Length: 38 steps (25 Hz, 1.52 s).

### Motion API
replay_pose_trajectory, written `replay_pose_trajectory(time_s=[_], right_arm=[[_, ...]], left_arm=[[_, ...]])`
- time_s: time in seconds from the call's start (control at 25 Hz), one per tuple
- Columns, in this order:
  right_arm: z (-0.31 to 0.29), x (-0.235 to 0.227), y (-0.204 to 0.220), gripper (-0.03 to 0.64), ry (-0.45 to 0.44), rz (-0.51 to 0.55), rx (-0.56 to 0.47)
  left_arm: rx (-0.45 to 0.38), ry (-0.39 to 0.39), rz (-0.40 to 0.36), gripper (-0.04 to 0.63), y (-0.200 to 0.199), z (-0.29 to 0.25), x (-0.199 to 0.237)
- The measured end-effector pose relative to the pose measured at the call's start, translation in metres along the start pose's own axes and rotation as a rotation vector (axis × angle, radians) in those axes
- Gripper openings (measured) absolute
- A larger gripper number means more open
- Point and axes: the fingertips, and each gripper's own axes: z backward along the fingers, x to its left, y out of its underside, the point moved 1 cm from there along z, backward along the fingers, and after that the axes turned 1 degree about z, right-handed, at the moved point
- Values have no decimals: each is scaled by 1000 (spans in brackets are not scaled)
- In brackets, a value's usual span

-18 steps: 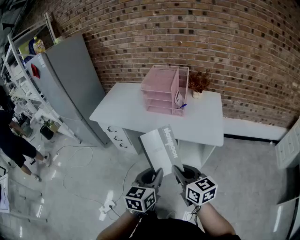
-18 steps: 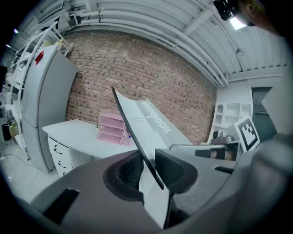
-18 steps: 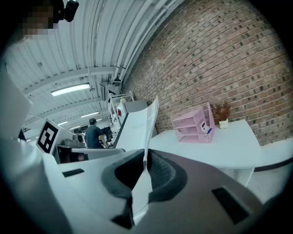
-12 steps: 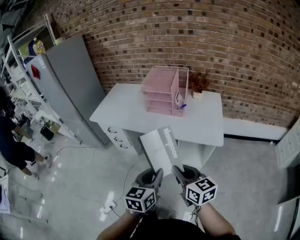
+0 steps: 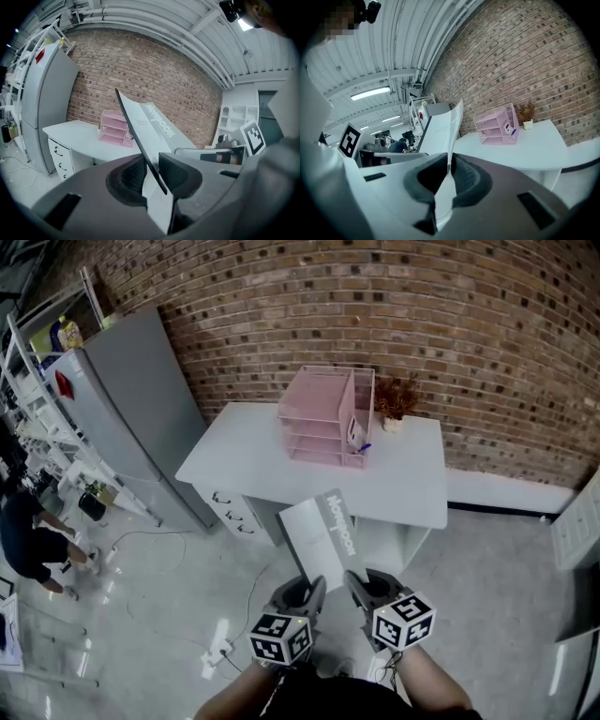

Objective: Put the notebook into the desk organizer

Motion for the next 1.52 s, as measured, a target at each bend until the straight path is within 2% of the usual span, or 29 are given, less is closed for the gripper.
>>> replay_pose_trajectory(time_s=[0.4, 0.68, 1.52], right_arm=[[-25, 0, 1, 28, -6, -21, 21], [-59, 3, -5, 28, -21, -23, 39], [-218, 20, -22, 28, 5, -41, 80]], left_arm=[[15, -8, 16, 80, -3, -4, 23], [13, -18, 30, 80, -13, -9, 55], [31, 12, 61, 80, -52, -29, 211]])
